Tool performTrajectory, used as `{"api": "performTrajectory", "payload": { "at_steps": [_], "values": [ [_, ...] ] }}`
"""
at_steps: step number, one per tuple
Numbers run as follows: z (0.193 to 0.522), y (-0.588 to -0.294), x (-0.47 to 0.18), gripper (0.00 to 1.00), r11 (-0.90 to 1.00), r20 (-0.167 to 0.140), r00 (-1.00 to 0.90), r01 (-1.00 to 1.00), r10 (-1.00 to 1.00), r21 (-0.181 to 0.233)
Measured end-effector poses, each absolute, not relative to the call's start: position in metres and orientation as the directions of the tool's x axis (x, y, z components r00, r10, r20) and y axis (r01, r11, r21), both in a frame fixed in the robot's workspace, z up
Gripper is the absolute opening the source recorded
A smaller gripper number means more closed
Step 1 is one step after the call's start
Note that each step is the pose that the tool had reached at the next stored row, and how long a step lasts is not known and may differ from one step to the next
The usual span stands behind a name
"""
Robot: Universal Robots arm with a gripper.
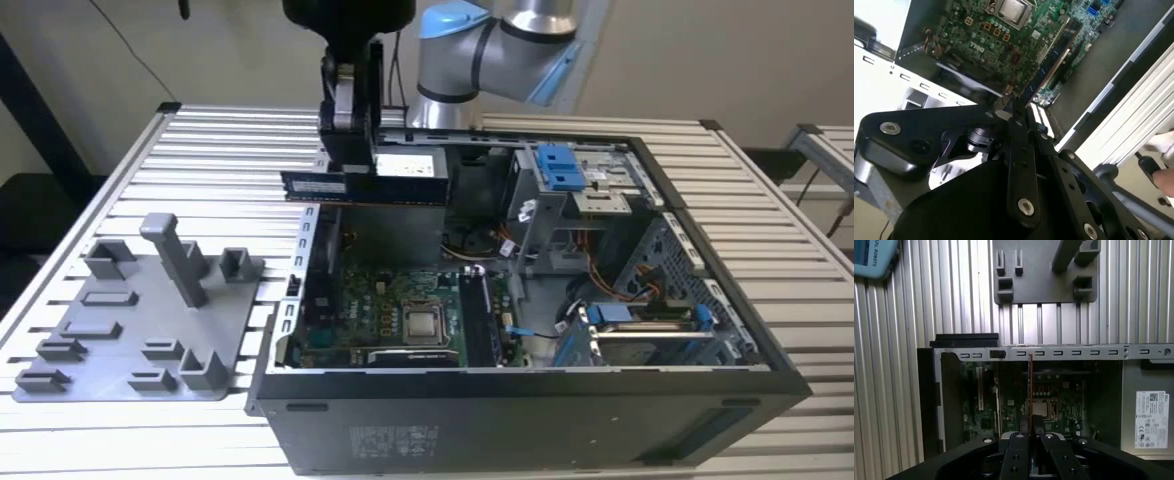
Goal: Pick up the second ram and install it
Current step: 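Pick up the second ram and move it above second insertion slot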
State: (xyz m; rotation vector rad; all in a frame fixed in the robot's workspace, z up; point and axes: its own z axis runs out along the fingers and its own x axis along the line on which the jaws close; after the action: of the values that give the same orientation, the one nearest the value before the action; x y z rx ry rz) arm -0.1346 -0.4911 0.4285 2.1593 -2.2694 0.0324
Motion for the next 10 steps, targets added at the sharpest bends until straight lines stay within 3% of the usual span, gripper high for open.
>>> {"api": "performTrajectory", "payload": {
  "at_steps": [10],
  "values": [
    [0.429, -0.491, -0.115, 0.14, 0.05, 0.021, -0.05, -0.999, -0.999, -0.009]
  ]
}}
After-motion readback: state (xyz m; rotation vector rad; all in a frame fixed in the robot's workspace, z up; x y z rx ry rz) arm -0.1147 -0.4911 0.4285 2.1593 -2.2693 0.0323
